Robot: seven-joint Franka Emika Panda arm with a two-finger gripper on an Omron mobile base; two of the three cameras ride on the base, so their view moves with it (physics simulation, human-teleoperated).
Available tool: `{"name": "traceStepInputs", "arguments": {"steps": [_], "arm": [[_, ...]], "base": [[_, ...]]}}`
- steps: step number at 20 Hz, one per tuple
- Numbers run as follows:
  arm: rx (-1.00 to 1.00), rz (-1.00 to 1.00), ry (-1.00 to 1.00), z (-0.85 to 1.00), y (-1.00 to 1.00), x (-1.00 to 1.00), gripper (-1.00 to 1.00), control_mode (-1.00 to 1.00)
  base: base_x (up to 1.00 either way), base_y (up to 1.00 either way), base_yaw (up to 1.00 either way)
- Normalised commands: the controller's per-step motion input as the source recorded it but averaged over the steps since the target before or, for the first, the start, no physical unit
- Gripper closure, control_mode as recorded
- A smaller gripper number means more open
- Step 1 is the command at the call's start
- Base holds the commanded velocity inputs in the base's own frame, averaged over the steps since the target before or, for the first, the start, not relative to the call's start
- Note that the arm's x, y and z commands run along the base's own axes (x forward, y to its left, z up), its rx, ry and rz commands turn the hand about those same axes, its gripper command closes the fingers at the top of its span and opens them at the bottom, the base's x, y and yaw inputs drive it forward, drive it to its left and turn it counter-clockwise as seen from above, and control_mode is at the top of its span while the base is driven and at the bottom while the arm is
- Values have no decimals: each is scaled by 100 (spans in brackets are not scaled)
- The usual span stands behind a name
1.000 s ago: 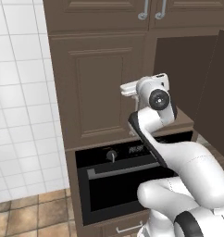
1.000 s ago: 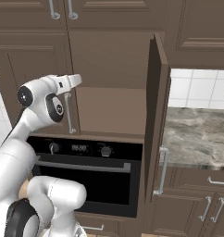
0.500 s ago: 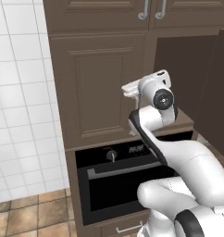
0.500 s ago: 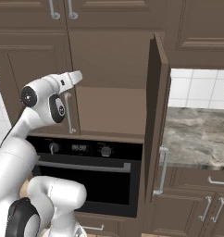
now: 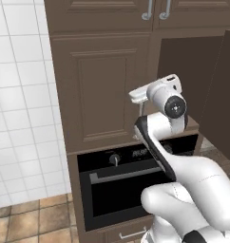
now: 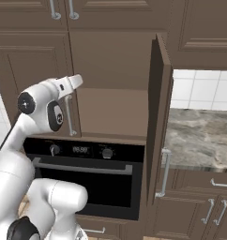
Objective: Open the cabinet. Pick the sponge and place it next to the sink. Then close the cabinet.
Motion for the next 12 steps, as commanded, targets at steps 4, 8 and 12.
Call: {"name": "traceStepInputs", "arguments": {"steps": [4, 8, 12], "arm": [[6, -3, 0, 2, -28, -90, -100, -100], [3, -7, 3, 18, -22, -76, -100, -100], [0, -5, 8, 34, -8, -39, -100, -100]], "base": [[0, 0, 0], [0, 0, 0], [0, 0, 0]]}}
